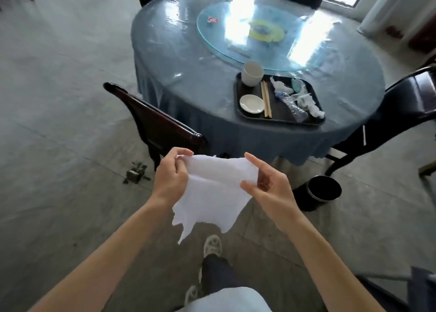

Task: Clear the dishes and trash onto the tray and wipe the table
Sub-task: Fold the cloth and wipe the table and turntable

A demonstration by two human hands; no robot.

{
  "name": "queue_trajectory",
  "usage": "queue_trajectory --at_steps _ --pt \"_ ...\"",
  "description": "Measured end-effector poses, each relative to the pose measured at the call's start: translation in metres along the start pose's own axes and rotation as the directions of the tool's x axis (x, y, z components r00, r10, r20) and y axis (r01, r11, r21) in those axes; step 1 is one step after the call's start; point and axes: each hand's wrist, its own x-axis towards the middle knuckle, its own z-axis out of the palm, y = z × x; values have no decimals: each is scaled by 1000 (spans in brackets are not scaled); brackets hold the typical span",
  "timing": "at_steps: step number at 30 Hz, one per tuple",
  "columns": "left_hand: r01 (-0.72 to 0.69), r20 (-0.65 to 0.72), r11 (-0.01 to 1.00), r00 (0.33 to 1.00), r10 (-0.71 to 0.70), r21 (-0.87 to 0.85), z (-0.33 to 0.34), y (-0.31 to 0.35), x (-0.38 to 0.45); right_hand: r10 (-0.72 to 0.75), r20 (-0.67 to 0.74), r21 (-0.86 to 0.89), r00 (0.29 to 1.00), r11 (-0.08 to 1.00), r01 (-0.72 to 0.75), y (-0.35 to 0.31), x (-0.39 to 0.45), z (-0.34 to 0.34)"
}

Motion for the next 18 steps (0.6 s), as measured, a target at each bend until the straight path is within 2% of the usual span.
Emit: queue_trajectory --at_steps 3,5,10,13,15,18 --pt "54 90 985 995 -40 -161 -46 -7 40 -39 134 79 990 996 29 -18 59 30" --pt "29 135 990 991 -10 -137 -78 -10 70 -50 211 147 976 989 18 -28 101 49" --pt "-38 48 994 998 44 -105 -134 -10 171 -201 377 290 904 953 91 -52 221 101" --pt "-41 44 997 998 44 -61 -158 -5 236 -227 427 292 875 951 104 -68 292 134" --pt "-56 25 998 998 57 -29 -173 -2 279 -190 437 340 879 940 34 -76 335 155" --pt "-73 -12 997 997 72 -35 -196 -3 337 -53 427 472 903 865 -172 -93 393 191"
